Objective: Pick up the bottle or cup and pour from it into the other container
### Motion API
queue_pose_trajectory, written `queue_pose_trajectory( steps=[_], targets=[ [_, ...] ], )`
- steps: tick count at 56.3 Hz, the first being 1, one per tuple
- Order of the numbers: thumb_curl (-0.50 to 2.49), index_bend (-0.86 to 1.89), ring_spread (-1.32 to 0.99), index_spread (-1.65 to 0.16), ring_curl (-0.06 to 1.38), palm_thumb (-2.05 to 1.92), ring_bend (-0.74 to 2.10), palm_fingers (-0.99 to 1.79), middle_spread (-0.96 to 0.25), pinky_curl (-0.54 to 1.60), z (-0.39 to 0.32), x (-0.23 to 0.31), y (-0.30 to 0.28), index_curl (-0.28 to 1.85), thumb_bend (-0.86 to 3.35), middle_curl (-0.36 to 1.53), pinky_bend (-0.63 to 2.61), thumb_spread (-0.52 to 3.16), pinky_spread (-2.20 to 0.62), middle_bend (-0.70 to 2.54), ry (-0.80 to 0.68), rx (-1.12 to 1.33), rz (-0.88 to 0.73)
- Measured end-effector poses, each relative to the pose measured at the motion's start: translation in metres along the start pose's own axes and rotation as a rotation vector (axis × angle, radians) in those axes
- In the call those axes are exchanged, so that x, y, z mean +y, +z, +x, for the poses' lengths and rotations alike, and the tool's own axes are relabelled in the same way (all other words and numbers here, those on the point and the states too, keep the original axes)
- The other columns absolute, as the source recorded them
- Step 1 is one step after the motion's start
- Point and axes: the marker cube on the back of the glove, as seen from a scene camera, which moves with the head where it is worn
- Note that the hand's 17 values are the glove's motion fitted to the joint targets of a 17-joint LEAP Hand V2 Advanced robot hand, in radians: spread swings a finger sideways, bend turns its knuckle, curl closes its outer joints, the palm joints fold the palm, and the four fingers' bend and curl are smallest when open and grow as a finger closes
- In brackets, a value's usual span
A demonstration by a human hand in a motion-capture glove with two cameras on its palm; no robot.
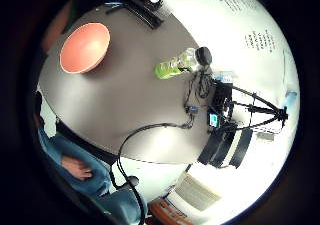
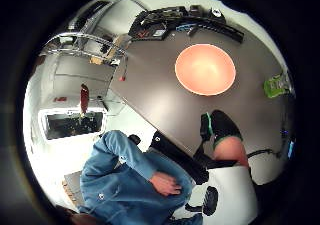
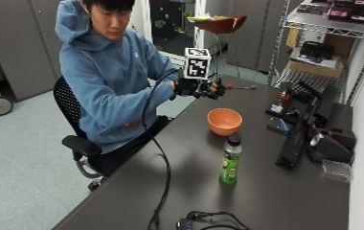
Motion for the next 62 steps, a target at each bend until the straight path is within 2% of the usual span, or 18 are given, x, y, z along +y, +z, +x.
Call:
queue_pose_trajectory(
  steps=[7,17,37,54,62],
  targets=[
    [0.21,0.19,0.10,-0.26,0.09,0.69,0.25,0.27,0.04,0.15,-0.002,-0.001,0.005,0.14,0.35,0.10,0.35,0.59,0.21,0.19,-0.027,0.048,-0.026],
    [0.29,0.18,0.12,-0.33,0.13,0.74,0.25,0.25,0.05,0.21,0.005,0.001,0.001,0.21,0.25,0.17,0.34,0.78,0.26,0.19,-0.009,0.013,-0.023],
    [0.39,0.19,0.14,-0.34,0.19,0.82,0.25,0.24,0.06,0.27,0.040,0.033,0.000,0.28,0.08,0.23,0.32,0.89,0.28,0.17,0.036,0.045,0.021],
    [0.45,0.17,0.13,-0.35,0.22,0.87,0.26,0.23,0.06,0.31,0.108,0.066,0.005,0.31,-0.01,0.25,0.31,0.91,0.28,0.17,0.165,0.017,0.018],
    [0.46,0.18,0.13,-0.34,0.23,0.88,0.27,0.24,0.06,0.31,0.138,0.077,0.010,0.32,-0.02,0.26,0.30,0.92,0.28,0.18,0.186,-0.017,0.068]
  ],
)
